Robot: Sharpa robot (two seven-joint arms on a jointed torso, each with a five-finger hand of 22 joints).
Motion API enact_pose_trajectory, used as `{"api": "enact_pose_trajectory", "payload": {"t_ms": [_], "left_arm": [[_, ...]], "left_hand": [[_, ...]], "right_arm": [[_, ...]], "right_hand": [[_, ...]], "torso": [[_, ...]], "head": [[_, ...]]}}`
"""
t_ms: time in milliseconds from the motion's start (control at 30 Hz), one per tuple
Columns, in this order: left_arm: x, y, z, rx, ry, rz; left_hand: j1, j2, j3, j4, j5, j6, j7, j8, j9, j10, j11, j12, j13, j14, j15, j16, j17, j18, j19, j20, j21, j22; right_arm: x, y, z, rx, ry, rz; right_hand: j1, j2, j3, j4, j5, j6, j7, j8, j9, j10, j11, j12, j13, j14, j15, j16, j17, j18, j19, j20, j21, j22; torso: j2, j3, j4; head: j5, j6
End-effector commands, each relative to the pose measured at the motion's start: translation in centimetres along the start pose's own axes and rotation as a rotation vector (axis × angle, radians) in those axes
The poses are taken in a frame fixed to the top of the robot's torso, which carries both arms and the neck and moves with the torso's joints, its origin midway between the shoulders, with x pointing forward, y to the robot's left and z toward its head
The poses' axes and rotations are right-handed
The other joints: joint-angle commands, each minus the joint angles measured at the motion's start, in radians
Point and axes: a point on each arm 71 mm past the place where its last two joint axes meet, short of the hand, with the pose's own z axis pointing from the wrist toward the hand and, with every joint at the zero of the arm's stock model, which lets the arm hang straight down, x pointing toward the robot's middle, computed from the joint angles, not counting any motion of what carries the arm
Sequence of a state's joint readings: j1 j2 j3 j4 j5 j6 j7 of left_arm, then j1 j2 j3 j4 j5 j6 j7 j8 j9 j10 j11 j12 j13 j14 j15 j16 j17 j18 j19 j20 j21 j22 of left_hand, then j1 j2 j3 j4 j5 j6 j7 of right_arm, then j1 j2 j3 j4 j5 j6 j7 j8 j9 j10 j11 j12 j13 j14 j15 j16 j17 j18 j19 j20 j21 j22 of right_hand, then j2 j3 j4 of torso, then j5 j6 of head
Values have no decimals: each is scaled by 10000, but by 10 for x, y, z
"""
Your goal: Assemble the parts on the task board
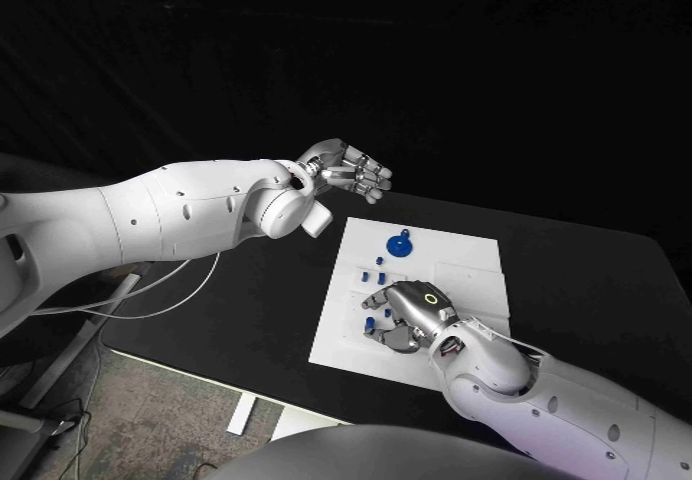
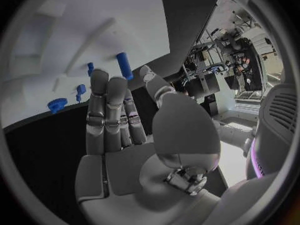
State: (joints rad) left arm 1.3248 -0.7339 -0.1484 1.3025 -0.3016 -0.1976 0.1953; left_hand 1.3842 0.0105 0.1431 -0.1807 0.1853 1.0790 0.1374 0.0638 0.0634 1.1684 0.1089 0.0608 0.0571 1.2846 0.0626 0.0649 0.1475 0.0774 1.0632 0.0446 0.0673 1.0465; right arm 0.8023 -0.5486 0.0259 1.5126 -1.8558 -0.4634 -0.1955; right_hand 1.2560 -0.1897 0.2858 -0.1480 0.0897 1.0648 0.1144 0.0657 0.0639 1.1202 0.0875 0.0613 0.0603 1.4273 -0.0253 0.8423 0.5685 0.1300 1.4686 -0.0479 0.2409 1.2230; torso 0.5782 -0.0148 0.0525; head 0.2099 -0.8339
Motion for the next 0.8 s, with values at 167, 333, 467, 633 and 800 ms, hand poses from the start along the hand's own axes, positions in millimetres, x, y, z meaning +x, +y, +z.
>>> {"api": "enact_pose_trajectory", "payload": {"t_ms": [167, 333, 467, 633, 800], "left_arm": [[-1, -1, -1, 53, 44, -75], [-4, 0, -2, 26, -21, -65], [-6, 2, -3, -2, -77, -51], [-7, 4, -4, -54, -87, -56], [-7, 6, -5, -107, -81, -57]], "left_hand": [[66, -36, -4, 83, -9, -81, -6, 6, -1, -28, -2, -21, 1, 59, 27, -28, 12, 180, 44, 2, 2, -10], [66, -36, -4, 83, -9, -81, -6, 6, -1, -28, -2, -21, 1, 59, 27, -28, 12, 180, 44, 2, 2, -10], [99, -70, 3, 137, -18, -81, -8, 7, -1, -26, -4, -20, 1, 59, 27, -27, 16, 178, 54, 2, 7, -96], [85, -73, -1, 158, -17, -79, -10, 6, -2, -22, -6, -19, 2, 65, 26, -26, 18, 176, 61, 3, 5, -110], [85, -73, -1, 158, -17, -79, -10, 6, -2, -22, -6, -19, 2, 65, 26, -26, 18, 176, 61, 3, 5, -110]], "right_arm": [[-23, -11, -14, 268, -651, 1695], [-50, -34, -24, 1258, -800, 3152], [-78, -63, -35, 2281, -557, 3967], [-96, -99, -51, 3817, 925, 4537], [-100, -129, -70, 5620, 2420, 4893]], "right_hand": [[170, 163, -1441, 896, 427, 11, 103, -33, -14, 334, -57, -21, 13, 24, 15, 78, -40, 157, 337, 36, 24, -91], [96, 721, -1291, 1058, 231, 417, -85, -27, 4, 1559, -382, 36, 96, 136, -194, 116, -7, 56, 379, -129, 172, -74], [-126, 899, -1150, 986, 245, 856, -335, -7, 48, 3367, -939, 356, 834, 183, -552, 166, 114, -247, 393, -481, 549, 28], [-642, 1247, -1385, 1145, 445, 948, -487, -26, 142, 1875, -1197, 4835, 6436, 171, -742, 621, 734, -609, 397, -742, 1737, 386], [-1143, 1149, -426, 1630, -317, 1005, -530, -9, 393, 1532, -1236, 6702, 8304, 6, -737, 1310, 1618, -579, 414, -746, 2300, 618]], "torso": [[-10, 9, -34], [-33, 10, -62], [-79, 31, -134], [-123, 61, -215], [-161, 91, -284]], "head": [[-242, 63], [-447, 84], [-706, 112], [-959, 101], [-1143, 104]]}}
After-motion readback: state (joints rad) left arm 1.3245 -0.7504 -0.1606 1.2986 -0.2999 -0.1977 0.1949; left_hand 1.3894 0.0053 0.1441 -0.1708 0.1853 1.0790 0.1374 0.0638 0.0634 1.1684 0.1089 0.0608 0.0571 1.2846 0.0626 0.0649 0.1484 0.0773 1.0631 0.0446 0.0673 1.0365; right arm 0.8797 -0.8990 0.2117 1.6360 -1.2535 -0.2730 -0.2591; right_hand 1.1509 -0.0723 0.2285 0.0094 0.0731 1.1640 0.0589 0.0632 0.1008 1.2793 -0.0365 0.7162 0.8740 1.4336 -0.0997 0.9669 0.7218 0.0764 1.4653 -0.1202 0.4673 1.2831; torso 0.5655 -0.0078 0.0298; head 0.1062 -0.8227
